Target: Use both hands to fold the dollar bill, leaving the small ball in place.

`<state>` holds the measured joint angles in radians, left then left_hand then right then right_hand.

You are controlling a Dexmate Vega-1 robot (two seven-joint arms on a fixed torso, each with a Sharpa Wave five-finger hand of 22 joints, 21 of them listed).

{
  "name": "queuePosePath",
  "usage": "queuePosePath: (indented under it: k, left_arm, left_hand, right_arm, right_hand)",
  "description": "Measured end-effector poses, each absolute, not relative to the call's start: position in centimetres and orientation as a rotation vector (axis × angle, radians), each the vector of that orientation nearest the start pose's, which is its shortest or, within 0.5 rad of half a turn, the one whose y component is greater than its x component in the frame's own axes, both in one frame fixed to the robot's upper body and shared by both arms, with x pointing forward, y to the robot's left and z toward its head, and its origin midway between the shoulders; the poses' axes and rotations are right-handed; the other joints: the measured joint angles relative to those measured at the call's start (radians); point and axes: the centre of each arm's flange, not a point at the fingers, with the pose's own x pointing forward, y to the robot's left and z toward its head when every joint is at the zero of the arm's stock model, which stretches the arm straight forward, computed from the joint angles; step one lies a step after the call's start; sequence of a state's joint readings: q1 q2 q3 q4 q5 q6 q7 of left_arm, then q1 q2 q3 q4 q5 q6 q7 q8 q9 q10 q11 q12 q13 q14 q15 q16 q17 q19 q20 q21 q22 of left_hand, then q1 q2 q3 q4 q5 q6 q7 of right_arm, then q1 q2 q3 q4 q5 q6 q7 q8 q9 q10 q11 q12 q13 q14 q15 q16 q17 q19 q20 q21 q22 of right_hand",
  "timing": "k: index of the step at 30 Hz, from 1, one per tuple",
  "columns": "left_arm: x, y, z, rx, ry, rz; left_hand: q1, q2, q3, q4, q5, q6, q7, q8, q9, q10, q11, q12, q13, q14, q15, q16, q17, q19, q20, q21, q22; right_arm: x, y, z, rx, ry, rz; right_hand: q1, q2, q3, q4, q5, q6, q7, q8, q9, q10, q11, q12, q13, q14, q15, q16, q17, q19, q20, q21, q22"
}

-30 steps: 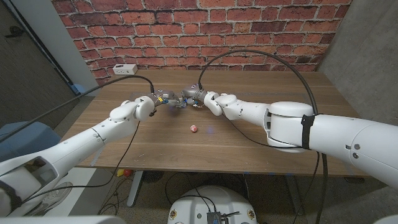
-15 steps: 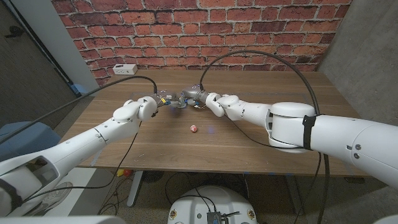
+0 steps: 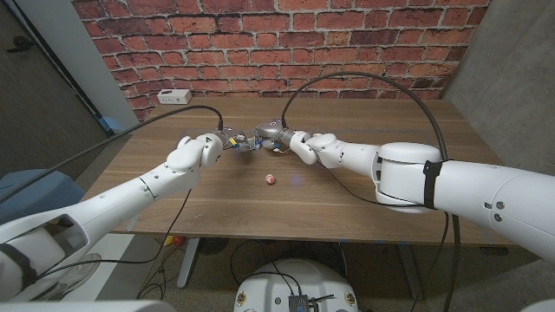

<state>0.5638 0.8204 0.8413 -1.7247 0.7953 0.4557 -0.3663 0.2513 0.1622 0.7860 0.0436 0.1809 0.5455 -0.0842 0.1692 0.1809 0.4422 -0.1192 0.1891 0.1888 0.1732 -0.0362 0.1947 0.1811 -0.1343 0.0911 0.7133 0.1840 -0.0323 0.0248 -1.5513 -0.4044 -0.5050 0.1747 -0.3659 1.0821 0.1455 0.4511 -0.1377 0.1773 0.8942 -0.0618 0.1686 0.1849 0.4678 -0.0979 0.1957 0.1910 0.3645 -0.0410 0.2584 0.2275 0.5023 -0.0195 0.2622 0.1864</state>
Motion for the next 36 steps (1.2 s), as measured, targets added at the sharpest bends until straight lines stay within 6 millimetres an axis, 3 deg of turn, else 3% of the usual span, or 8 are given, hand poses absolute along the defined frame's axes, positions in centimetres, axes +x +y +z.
queuePosePath:
  k: [10, 15, 21, 23, 25, 27, 31, 36]
  left_arm:
    - [63.5, 22.9, 1.6, 1.788, -0.215, 0.011]
    - [63.6, 22.8, 1.6, 1.788, -0.205, 0.008]
    - [63.6, 22.4, 1.6, 1.793, -0.194, 0.0]
    - [63.6, 22.2, 1.7, 1.794, -0.194, -0.002]
    - [63.7, 22.2, 1.7, 1.796, -0.193, -0.004]
    - [63.7, 22.0, 1.7, 1.798, -0.194, -0.006]
    - [63.7, 22.0, 1.7, 1.803, -0.196, -0.009]
    - [63.8, 21.3, 1.9, 1.808, -0.204, -0.014]
  left_hand:
    - [0.0, 0.0, 0.004, 0.004, 0.0, -0.02, -0.005, -0.001, -0.002, -0.012, -0.001, -0.001, 0.0, 0.0, 0.0, 0.0, -0.005, -0.005, 0.005, 0.0, 0.0]
    - [-0.009, -0.004, 0.013, 0.004, 0.0, -0.048, -0.012, -0.004, -0.002, -0.032, 0.001, -0.001, 0.0, 0.0, 0.0, -0.008, -0.005, -0.005, 0.005, 0.0, 0.0]
    - [-0.01, -0.003, 0.017, 0.001, 0.0, -0.055, -0.008, -0.005, -0.001, -0.039, -0.003, -0.001, 0.0, 0.0, 0.0, -0.008, -0.009, -0.005, 0.005, 0.0, 0.0]
    - [-0.01, -0.003, 0.021, -0.004, 0.0, -0.055, -0.008, -0.005, -0.001, -0.039, -0.003, -0.001, 0.0, 0.0, 0.0, -0.008, -0.009, -0.005, 0.005, 0.0, 0.0]
    - [-0.01, -0.003, 0.021, -0.004, 0.0, -0.055, -0.008, -0.004, -0.001, -0.039, -0.003, -0.001, 0.0, 0.0, 0.0, -0.008, -0.009, -0.005, 0.005, 0.0, 0.0]
    - [-0.01, -0.003, 0.021, -0.004, 0.0, -0.055, -0.008, 0.001, -0.002, -0.039, -0.003, -0.001, 0.0, 0.0, 0.0, -0.008, -0.009, -0.005, 0.006, 0.0, 0.0]
    - [-0.01, -0.003, 0.021, -0.004, 0.0, -0.055, -0.008, 0.001, -0.002, -0.039, -0.003, -0.001, -0.001, 0.0, 0.0, -0.008, -0.006, -0.001, 0.009, 0.0, 0.0]
    - [-0.01, -0.003, 0.025, 0.0, 0.0, -0.055, -0.008, 0.001, -0.002, -0.039, -0.003, -0.001, -0.003, 0.0, 0.0, -0.008, -0.006, -0.001, 0.009, 0.0, 0.0]
  right_arm:
    - [71.3, 2.0, 1.0, -1.788, -0.916, 0.247]
    - [71.2, 1.4, 1.4, -1.756, -0.942, 0.24]
    - [71.1, 0.4, 2.3, -1.707, -0.984, 0.222]
    - [70.9, 0.2, 2.5, -1.687, -1.004, 0.217]
    - [71.0, -0.3, 2.8, -1.681, -1.006, 0.21]
    - [70.9, -0.4, 2.9, -1.665, -1.024, 0.209]
    - [71.0, -0.9, 3.1, -1.665, -1.019, 0.203]
    - [70.6, -0.4, 2.8, -1.667, -1.045, 0.253]
  right_hand:
    - [-0.057, 0.001, 0.006, 0.02, 0.0, -0.19, -0.017, -0.003, 0.002, -0.027, 0.034, -0.007, 0.002, 0.013, -0.003, -0.015, -0.005, 0.003, 0.015, 0.0, 0.0]
    - [-0.086, -0.007, 0.01, 0.024, 0.0, -0.307, -0.033, -0.003, 0.001, -0.044, 0.032, -0.007, 0.002, 0.016, -0.005, -0.019, -0.005, 0.007, 0.018, 0.0, 0.0]
    - [-0.105, -0.008, 0.029, 0.012, 0.002, -0.439, -0.045, -0.003, 0.001, -0.074, 0.037, -0.011, 0.002, 0.016, -0.005, -0.026, -0.009, 0.0, 0.025, -0.004, 0.0]
    - [-0.089, 0.009, 0.057, -0.006, 0.01, -0.439, -0.053, 0.006, 0.001, -0.077, 0.034, -0.011, 0.002, 0.016, -0.005, -0.033, -0.009, 0.0, 0.025, -0.004, 0.0]
    - [-0.063, 0.034, 0.096, -0.022, 0.02, -0.413, -0.078, 0.02, 0.0, -0.077, 0.034, -0.011, 0.002, 0.016, -0.005, -0.037, -0.009, -0.007, 0.019, -0.009, 0.0]
    - [-0.047, 0.05, 0.132, -0.023, 0.027, -0.358, -0.089, 0.036, -0.003, -0.081, 0.03, -0.007, 0.002, 0.016, -0.005, -0.037, -0.006, -0.015, 0.01, -0.011, 0.0]
    - [-0.048, 0.05, 0.163, 0.006, 0.027, -0.246, -0.092, 0.058, -0.004, -0.075, 0.02, -0.003, 0.002, 0.0, -0.002, -0.037, 0.012, -0.034, 0.005, -0.012, 0.002]
    - [-0.085, 0.066, 0.153, 0.052, 0.027, -0.203, -0.103, 0.046, -0.004, -0.119, 0.005, -0.01, 0.002, -0.072, 0.0, -0.037, 0.04, -0.091, 0.0, -0.03, 0.004]
